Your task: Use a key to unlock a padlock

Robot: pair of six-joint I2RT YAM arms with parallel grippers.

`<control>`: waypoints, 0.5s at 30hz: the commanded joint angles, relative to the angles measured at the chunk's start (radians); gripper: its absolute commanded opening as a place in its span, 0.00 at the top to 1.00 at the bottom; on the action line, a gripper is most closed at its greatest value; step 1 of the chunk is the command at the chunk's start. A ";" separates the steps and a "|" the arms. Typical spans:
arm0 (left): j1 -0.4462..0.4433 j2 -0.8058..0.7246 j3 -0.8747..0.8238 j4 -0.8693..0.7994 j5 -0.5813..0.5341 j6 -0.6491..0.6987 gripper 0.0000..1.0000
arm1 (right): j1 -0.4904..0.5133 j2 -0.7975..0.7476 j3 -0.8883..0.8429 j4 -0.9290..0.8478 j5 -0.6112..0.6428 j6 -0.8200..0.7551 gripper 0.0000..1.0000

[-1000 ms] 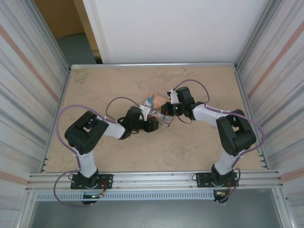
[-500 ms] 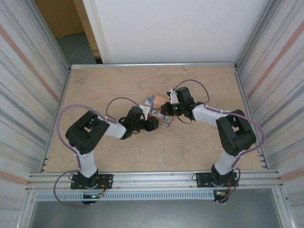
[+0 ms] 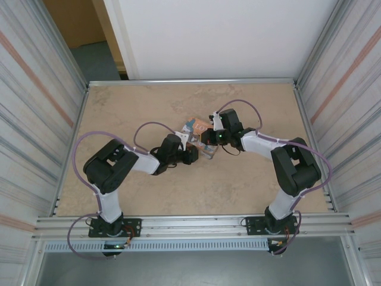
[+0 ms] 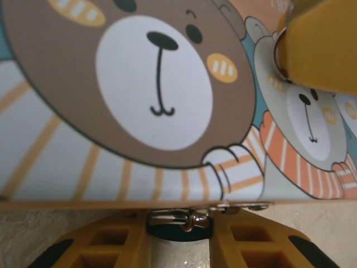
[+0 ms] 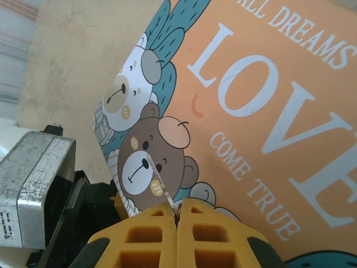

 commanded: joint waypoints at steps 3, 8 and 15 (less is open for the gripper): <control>-0.023 -0.027 0.009 -0.026 -0.018 -0.020 0.81 | 0.015 -0.048 0.018 -0.065 -0.019 -0.013 1.00; -0.030 -0.087 0.005 -0.084 -0.009 -0.071 0.84 | -0.009 -0.139 0.007 -0.073 -0.025 -0.038 1.00; -0.032 -0.188 0.037 -0.247 0.048 -0.169 0.89 | -0.062 -0.346 -0.100 -0.163 0.026 -0.120 1.00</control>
